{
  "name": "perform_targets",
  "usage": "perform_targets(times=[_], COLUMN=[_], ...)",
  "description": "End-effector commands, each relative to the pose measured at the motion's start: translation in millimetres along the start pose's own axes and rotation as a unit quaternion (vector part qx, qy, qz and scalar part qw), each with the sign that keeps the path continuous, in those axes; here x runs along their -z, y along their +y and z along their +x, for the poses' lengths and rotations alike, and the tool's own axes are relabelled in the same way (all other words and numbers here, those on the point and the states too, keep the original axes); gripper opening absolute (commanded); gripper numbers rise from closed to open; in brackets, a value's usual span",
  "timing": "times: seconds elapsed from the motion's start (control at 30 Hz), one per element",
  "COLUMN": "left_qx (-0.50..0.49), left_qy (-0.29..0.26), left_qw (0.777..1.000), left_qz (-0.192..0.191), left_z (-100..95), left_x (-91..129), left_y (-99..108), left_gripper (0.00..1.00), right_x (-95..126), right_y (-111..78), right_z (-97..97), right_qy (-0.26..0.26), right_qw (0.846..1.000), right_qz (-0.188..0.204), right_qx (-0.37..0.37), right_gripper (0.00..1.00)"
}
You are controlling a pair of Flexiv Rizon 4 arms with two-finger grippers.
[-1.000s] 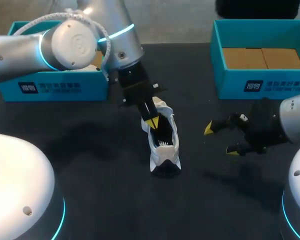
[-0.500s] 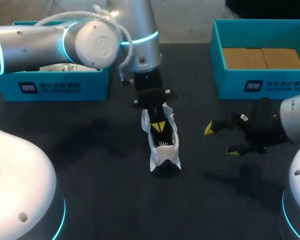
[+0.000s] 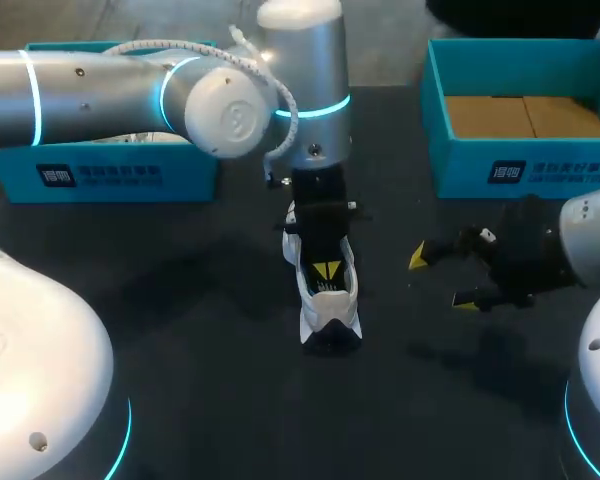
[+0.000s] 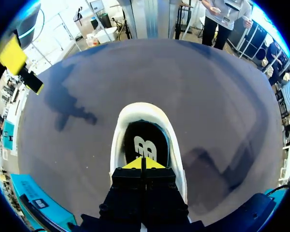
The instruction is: Take the shoe out of the shoebox, open the shoe tongue, remove and reinsert the insole, then place the shoe into the shoebox
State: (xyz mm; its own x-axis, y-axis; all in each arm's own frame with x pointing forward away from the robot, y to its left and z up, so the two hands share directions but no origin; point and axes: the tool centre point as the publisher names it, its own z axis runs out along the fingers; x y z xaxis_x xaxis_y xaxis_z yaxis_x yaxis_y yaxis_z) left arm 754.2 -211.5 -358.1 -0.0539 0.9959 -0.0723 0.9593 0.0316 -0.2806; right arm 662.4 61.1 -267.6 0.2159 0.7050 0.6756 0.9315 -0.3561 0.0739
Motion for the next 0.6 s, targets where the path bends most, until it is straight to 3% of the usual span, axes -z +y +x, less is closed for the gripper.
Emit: perform_targets(times=[0.03,0.17,0.6], left_qx=[0.003,0.008,0.014], left_qy=[0.008,0.023,0.038], left_qw=[1.000,0.999,0.999], left_qz=[-0.016,-0.038,-0.036], left_z=[-2.3,-0.7,6.5], left_x=[-11.4,-21.5,-45.2], left_y=[0.0,4.2,16.1], left_gripper=[0.00,0.00,0.00], right_x=[-0.7,-0.7,-0.7], right_y=[-1.8,-1.8,-1.8], right_z=[1.1,1.1,1.1], right_qy=[-0.002,-0.002,-0.002], right_qw=[1.000,1.000,1.000], right_qz=[-0.002,-0.002,-0.002], right_qx=[-0.001,-0.001,-0.001], right_gripper=[1.00,1.00,1.00])
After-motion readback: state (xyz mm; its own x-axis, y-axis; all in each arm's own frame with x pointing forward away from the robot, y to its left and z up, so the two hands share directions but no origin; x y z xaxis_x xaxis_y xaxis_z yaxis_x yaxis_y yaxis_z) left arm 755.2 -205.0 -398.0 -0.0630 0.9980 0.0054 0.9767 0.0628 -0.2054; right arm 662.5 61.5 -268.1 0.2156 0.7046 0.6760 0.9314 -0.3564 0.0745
